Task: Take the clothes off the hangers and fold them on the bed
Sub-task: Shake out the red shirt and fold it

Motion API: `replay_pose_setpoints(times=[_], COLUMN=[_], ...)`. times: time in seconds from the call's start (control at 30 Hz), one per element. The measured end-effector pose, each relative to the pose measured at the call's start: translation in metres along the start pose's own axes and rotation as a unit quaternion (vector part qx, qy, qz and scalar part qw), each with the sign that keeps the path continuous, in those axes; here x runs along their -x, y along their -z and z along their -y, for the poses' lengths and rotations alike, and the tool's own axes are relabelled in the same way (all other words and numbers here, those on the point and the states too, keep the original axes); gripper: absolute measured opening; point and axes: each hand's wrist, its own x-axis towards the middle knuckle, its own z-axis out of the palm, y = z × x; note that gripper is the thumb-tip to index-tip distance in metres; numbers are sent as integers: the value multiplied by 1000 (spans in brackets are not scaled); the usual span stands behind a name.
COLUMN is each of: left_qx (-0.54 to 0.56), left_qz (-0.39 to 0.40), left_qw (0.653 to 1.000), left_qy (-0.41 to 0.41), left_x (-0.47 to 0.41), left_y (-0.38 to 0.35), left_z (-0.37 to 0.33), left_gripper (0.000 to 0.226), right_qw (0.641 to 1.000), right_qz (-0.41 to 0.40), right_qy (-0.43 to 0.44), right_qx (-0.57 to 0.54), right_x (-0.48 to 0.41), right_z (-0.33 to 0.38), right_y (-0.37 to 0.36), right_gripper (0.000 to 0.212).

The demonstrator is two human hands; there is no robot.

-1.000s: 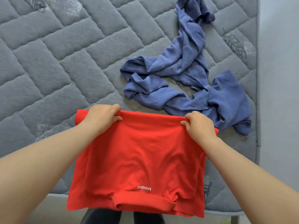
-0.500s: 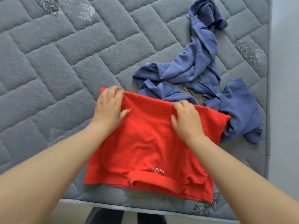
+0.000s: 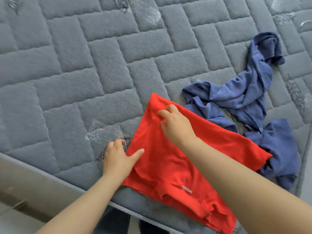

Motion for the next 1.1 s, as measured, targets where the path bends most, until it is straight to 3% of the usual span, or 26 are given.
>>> replay_pose_setpoints(times=[0.13, 0.3, 0.43, 0.53, 0.63, 0.87, 0.97, 1.1], left_qx=[10, -32, -4, -48, -69, 48, 92, 113], left_qz=[-18, -8, 6, 41, 74, 114, 122, 104], left_qw=[1000, 999, 999, 997, 994, 992, 988, 988], left_qy=[14, 24, 48, 47, 40, 18, 13, -18], left_x=[1, 0, -4, -7, -12, -7, 1, 15], left_y=[-8, -16, -15, -17, -17, -13, -11, -11], left_z=[2, -3, -3, -2, -2, 1, 3, 5], left_gripper=[79, 74, 68, 68, 54, 25, 22, 16], right_qw=[999, 994, 990, 987, 988, 987, 986, 981], right_qz=[-28, 46, 68, 84, 74, 58, 16, -4], right_qy=[-20, -75, -121, -135, -117, -95, -92, -89], right_qx=[4, 61, 36, -29, -70, -113, -137, -171], right_x=[-45, -89, -107, -112, -113, -100, -90, -72], right_z=[21, 28, 27, 26, 29, 31, 28, 22], right_y=[10, 10, 15, 17, 18, 29, 37, 53], right_gripper=[40, 35, 33, 19, 11, 20, 12, 18])
